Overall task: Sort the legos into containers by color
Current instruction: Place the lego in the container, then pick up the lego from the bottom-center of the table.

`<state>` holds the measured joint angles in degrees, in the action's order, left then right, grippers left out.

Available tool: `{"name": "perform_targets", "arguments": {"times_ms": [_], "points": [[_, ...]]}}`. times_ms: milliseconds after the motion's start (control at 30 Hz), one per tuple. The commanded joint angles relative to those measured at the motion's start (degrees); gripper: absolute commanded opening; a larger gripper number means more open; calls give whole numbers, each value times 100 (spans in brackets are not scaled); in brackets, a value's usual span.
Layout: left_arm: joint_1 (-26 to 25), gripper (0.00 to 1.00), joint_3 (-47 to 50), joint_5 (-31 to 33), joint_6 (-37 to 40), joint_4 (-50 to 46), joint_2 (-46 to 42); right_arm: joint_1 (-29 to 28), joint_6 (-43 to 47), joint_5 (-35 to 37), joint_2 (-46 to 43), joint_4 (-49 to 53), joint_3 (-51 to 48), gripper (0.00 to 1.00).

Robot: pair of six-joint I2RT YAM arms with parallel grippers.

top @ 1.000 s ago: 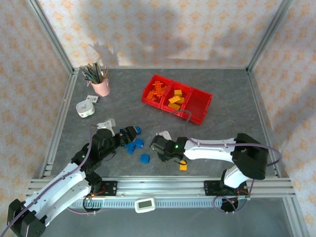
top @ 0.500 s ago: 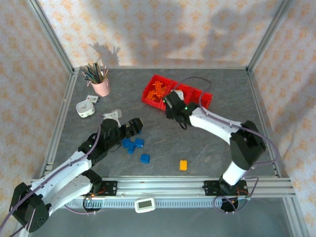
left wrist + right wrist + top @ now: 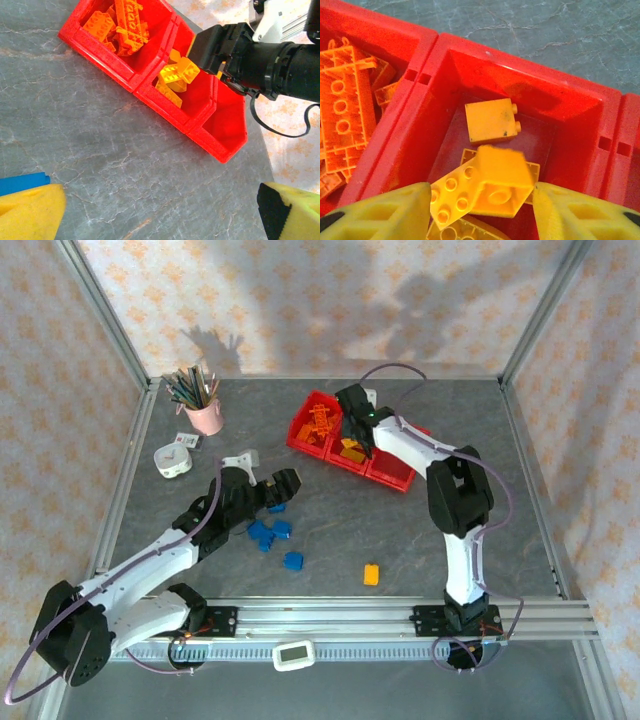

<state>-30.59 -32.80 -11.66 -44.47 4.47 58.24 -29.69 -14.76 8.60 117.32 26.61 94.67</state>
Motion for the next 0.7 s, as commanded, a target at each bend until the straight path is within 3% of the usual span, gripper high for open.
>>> {"name": "perform_targets", "arguments": {"times_ms": [0, 267, 667], "points": [[49, 99, -183, -82, 142, 190, -51, -45, 106, 124, -139, 269, 202, 57], [69, 99, -37, -174, 89, -18, -400, -378, -95, 82, -1403, 171, -1086, 63], [101, 99, 379, -102, 172, -666, -947, -1319, -989, 69, -3167, 515, -3246, 69]]}}
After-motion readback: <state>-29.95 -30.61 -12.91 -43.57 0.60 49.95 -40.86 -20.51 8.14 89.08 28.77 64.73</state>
